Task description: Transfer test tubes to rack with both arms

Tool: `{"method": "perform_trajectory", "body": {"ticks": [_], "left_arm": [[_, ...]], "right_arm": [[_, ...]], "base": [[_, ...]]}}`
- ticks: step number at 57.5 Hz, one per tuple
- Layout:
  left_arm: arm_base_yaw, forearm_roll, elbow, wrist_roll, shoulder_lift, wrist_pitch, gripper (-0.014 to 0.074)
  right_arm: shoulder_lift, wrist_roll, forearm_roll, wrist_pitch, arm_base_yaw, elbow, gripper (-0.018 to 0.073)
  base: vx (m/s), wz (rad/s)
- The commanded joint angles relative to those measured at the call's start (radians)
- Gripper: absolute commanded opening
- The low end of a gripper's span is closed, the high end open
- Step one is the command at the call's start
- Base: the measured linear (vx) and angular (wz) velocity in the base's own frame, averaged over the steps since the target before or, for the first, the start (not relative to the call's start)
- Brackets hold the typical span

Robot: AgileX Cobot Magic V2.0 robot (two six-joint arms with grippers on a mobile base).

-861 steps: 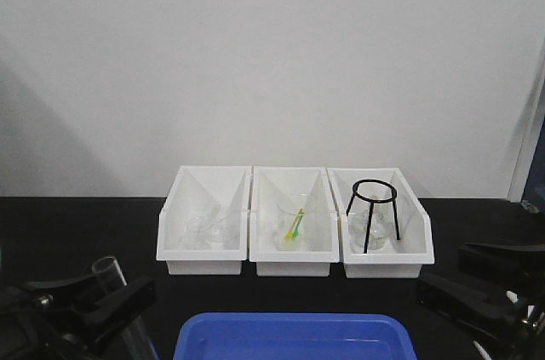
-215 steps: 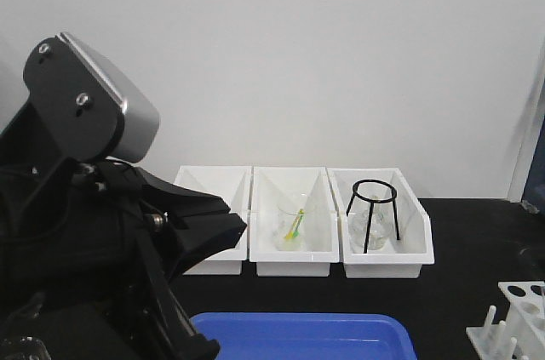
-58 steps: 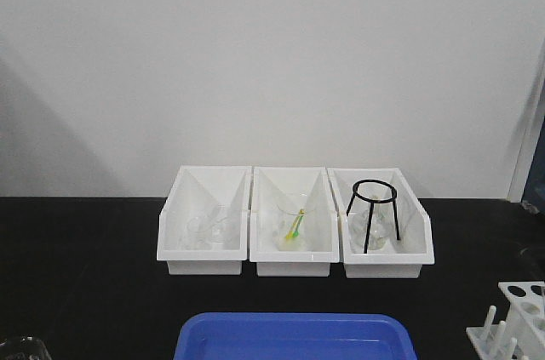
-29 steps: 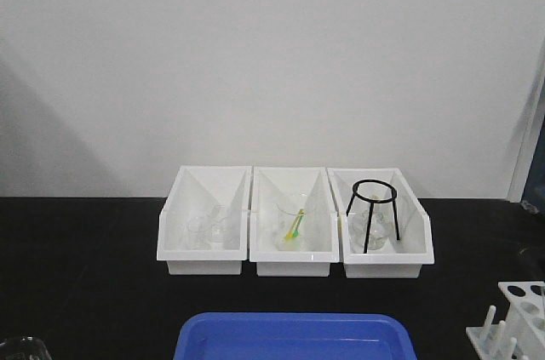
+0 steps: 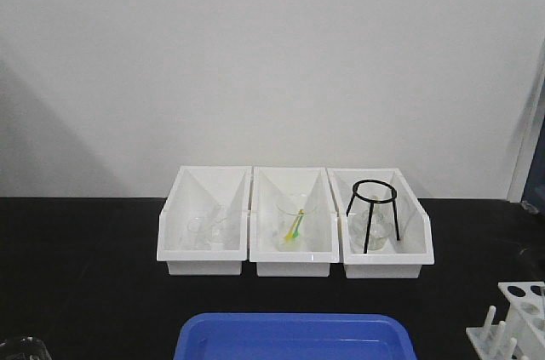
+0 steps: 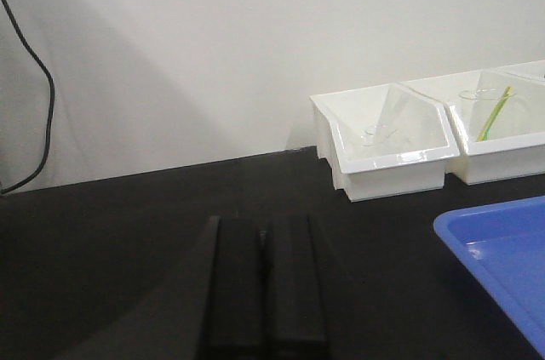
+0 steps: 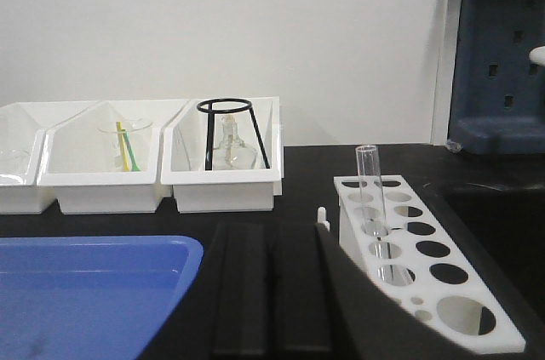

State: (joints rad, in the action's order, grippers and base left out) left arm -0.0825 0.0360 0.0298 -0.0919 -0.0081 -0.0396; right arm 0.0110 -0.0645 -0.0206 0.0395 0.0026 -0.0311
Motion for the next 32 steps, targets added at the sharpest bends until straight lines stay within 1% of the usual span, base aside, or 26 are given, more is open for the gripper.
{"method": "perform_trajectory", "body": {"ticks": [1,32], "left_arm": [[0.002,0.010,0.028,-0.001,-0.020,0.082,-0.0017],[0.002,0.010,0.027,-0.001,-0.020,0.082,-0.0017]], "right_arm": [[0.008,0.003,0.001,-0.080,-0.005,-0.011,-0.0008],[0.008,0.003,0.001,-0.077,-0.005,-0.011,-0.0008]], "base": [[0.00,0.00],[0.00,0.00]]}}
